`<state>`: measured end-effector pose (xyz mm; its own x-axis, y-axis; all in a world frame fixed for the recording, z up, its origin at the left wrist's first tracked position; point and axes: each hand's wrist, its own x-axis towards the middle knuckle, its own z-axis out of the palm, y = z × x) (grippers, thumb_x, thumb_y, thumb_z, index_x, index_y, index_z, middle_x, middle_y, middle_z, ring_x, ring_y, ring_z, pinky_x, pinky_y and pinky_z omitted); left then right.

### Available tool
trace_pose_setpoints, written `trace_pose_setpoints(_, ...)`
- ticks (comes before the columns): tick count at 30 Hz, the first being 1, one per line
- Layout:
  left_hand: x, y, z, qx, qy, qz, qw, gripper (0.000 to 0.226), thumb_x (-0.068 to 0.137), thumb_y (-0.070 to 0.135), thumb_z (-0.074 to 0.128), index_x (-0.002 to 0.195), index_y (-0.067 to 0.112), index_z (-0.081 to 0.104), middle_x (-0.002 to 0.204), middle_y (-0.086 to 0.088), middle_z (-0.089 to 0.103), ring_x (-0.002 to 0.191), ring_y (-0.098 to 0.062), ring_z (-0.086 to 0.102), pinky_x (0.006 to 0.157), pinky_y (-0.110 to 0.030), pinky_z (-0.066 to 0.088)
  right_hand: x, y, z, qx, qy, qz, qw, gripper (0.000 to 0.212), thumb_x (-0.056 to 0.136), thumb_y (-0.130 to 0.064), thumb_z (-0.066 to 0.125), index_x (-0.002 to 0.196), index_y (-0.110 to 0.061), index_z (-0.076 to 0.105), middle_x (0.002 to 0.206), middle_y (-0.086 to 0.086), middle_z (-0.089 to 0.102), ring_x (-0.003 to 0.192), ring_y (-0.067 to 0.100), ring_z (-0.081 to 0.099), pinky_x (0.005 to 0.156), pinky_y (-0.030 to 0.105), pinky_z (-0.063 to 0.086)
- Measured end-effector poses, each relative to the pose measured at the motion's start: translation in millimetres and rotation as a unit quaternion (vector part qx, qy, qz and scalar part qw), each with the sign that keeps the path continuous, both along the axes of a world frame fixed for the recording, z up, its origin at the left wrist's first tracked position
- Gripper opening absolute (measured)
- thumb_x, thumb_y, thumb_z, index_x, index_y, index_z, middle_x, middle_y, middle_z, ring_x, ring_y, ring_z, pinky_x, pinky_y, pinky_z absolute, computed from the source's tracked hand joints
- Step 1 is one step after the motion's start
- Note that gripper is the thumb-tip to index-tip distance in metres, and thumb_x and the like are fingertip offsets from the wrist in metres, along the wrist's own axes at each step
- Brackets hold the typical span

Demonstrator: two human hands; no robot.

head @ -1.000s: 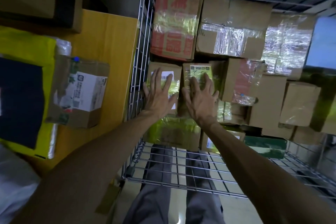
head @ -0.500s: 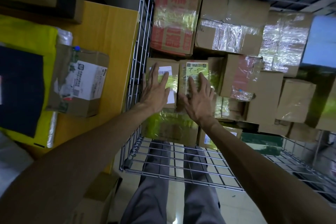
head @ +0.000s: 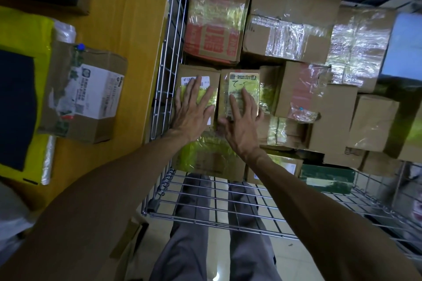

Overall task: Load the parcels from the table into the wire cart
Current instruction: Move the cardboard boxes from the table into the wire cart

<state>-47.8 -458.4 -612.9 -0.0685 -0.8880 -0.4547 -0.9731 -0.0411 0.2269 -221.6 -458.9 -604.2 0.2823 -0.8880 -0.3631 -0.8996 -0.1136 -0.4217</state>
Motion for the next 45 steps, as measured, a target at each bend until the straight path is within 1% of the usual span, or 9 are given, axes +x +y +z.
trace_pose_setpoints(6, -0.9, -6.4, 4.3, 0.05, 0.004, -0.002, 0.999, 0.058, 0.106, 0.047, 0.016, 0.156, 0.034, -0.01, 0.162, -0.005, -0.026, 0.149, -0.022, -0.025, 0.12, -0.049, -0.015, 3.1, -1.7, 5.1, 0.012, 0.033, -0.011, 0.999, 0.066, 0.098, -0.056, 0.034, 0.152, -0.017, 0.034, 0.165, 0.008, 0.006, 0.15, 0.027, 0.004, 0.114, 0.062, 0.008)
trace_pose_setpoints(13, -7.1, -20.2, 40.7, 0.091, 0.063, 0.07, 0.991, 0.063, 0.105, 0.036, 0.04, 0.158, 0.03, 0.006, 0.164, -0.004, -0.021, 0.151, -0.022, -0.018, 0.122, -0.044, -0.006, 2.1, -13.6, 28.8, 0.104, -0.032, -0.046, 0.993, 0.074, 0.095, -0.041, 0.058, 0.154, -0.013, 0.024, 0.165, 0.003, -0.003, 0.151, 0.023, -0.004, 0.121, 0.051, 0.004)
trace_pose_setpoints(16, -8.8, -10.6, 56.6, 0.079, 0.069, 0.02, 0.994, 0.062, 0.105, 0.033, 0.039, 0.159, 0.029, 0.008, 0.164, -0.004, -0.021, 0.151, -0.023, -0.018, 0.123, -0.045, -0.005, -13.5, -14.9, 40.1, 0.118, -0.01, 0.031, 0.992, 0.082, 0.093, -0.041, 0.06, 0.157, -0.013, 0.017, 0.165, 0.005, -0.006, 0.151, 0.027, -0.004, 0.122, 0.051, 0.013)
trace_pose_setpoints(19, -3.4, -2.8, 77.8, 0.076, 0.089, 0.048, 0.992, 0.062, 0.105, 0.036, 0.04, 0.159, 0.029, 0.009, 0.164, -0.003, -0.02, 0.151, -0.023, -0.016, 0.123, -0.046, -0.002, -24.2, -8.5, 55.5, 0.115, 0.057, 0.085, 0.988, 0.084, 0.092, -0.043, 0.06, 0.158, -0.021, 0.012, 0.165, 0.001, -0.008, 0.151, 0.026, -0.004, 0.119, 0.057, 0.015)
trace_pose_setpoints(23, 2.8, 3.4, 121.4, 0.08, 0.08, 0.088, 0.99, 0.064, 0.105, 0.042, 0.037, 0.159, 0.024, 0.007, 0.165, -0.004, -0.015, 0.152, -0.026, -0.008, 0.123, -0.046, 0.002, -27.3, 1.0, 94.9, 0.113, 0.055, 0.033, 0.992, 0.076, 0.095, -0.05, 0.053, 0.157, -0.022, 0.017, 0.165, 0.004, 0.001, 0.151, 0.028, 0.001, 0.119, 0.053, 0.019)
trace_pose_setpoints(29, 4.7, 20.2, 197.5, 0.043, 0.077, 0.072, 0.993, 0.065, 0.104, 0.043, 0.039, 0.158, 0.021, 0.012, 0.165, -0.008, -0.008, 0.151, -0.031, 0.007, 0.122, -0.047, 0.015, -24.6, -10.2, 179.9, 0.096, 0.047, 0.03, 0.994, 0.072, 0.098, -0.052, 0.046, 0.156, -0.02, 0.019, 0.164, 0.009, 0.008, 0.15, 0.031, 0.009, 0.12, 0.047, 0.02)
trace_pose_setpoints(36, -6.4, 48.0, 290.6, -0.065, 0.077, 0.21, 0.973, 0.059, 0.104, 0.043, 0.038, 0.157, 0.022, 0.021, 0.166, -0.003, -0.002, 0.149, -0.031, 0.013, 0.12, -0.045, 0.019, -20.5, -35.5, 260.3, 0.024, 0.005, 0.116, 0.993, 0.071, 0.098, -0.052, 0.046, 0.156, -0.019, 0.022, 0.162, 0.013, 0.016, 0.145, 0.035, 0.023, 0.113, 0.05, 0.032)
trace_pose_setpoints(40, -0.7, 77.1, 342.1, -0.148, 0.03, 0.259, 0.954, 0.052, 0.1, 0.044, 0.045, 0.146, 0.022, 0.038, 0.162, -0.009, 0.014, 0.141, -0.038, 0.03, 0.112, -0.049, 0.033, -7.6, -38.7, 308.0, -0.021, -0.025, 0.17, 0.985, 0.068, 0.098, -0.05, 0.047, 0.154, -0.017, 0.025, 0.161, 0.014, 0.018, 0.143, 0.036, 0.027, 0.114, 0.046, 0.031)
trace_pose_setpoints(45, 19.5, 123.3, 415.3, -0.201, -0.041, 0.314, 0.927, 0.058, 0.103, 0.046, 0.04, 0.153, 0.019, 0.03, 0.164, -0.011, 0.008, 0.144, -0.035, 0.025, 0.117, -0.047, 0.024, 22.5, -27.2, 372.8, -0.064, -0.045, 0.235, 0.969, 0.072, 0.098, -0.057, 0.04, 0.155, -0.017, 0.022, 0.162, 0.013, 0.014, 0.147, 0.034, 0.019, 0.117, 0.049, 0.026)
